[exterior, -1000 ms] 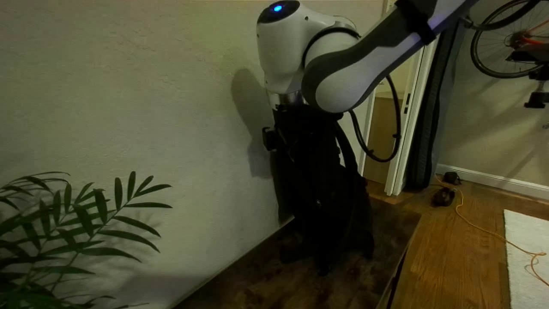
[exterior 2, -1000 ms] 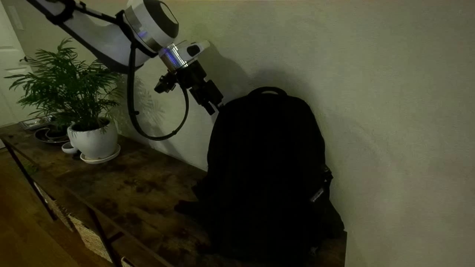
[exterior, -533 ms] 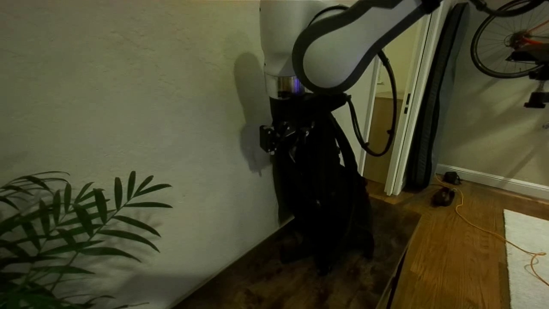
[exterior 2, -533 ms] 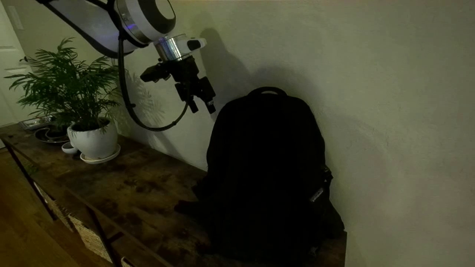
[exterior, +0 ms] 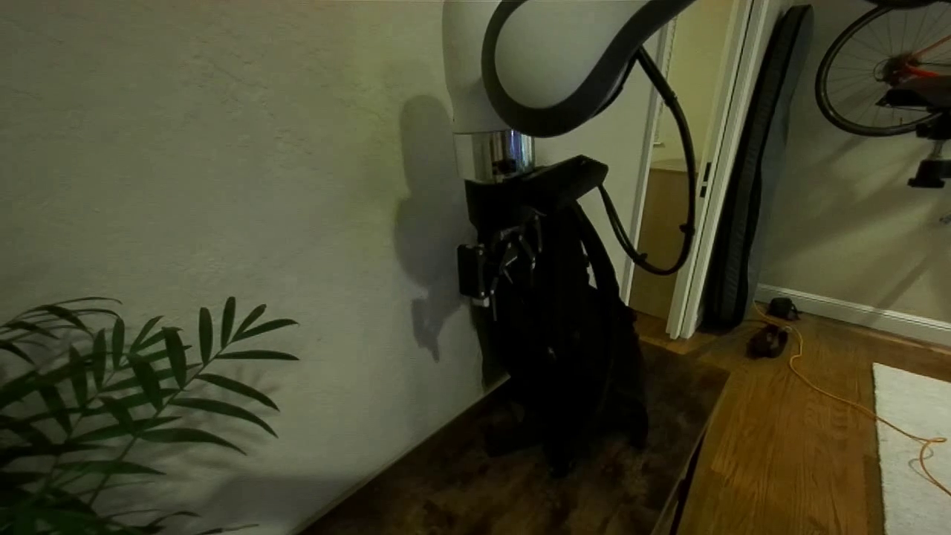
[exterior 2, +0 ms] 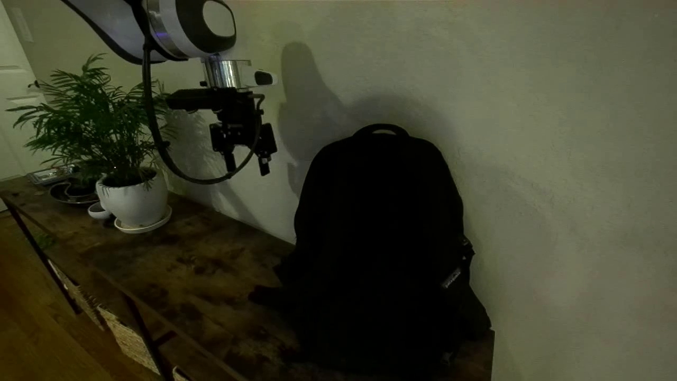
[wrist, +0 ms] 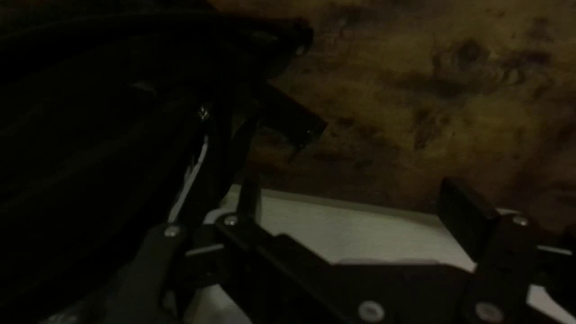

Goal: Pick up the wallet and put it in the bag

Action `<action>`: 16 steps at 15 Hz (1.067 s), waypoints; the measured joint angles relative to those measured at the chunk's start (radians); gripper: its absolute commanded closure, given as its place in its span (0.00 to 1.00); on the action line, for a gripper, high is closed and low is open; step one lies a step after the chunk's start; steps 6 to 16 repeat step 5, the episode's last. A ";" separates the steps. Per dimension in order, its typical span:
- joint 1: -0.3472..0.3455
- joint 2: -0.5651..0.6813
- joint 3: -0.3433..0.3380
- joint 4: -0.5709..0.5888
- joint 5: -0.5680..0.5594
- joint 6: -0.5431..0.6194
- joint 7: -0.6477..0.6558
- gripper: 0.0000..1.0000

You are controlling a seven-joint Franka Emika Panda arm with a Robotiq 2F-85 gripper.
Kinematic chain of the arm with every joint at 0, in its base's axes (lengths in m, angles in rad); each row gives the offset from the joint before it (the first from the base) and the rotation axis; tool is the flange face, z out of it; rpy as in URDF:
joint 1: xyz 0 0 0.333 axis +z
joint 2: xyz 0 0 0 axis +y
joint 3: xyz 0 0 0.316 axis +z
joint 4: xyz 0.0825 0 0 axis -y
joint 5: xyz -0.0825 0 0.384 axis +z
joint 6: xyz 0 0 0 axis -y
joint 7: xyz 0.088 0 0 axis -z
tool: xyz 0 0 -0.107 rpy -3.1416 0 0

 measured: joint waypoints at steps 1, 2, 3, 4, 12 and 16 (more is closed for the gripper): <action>0.000 -0.001 0.007 -0.003 0.014 -0.046 -0.035 0.00; 0.000 -0.002 0.012 -0.006 0.016 -0.088 -0.062 0.00; 0.001 -0.003 0.016 -0.011 0.016 -0.121 -0.081 0.00; 0.002 -0.005 0.018 -0.017 0.016 -0.137 -0.095 0.00; 0.002 -0.008 0.019 -0.024 0.016 -0.140 -0.101 0.00; 0.002 -0.008 0.019 -0.024 0.016 -0.140 -0.101 0.00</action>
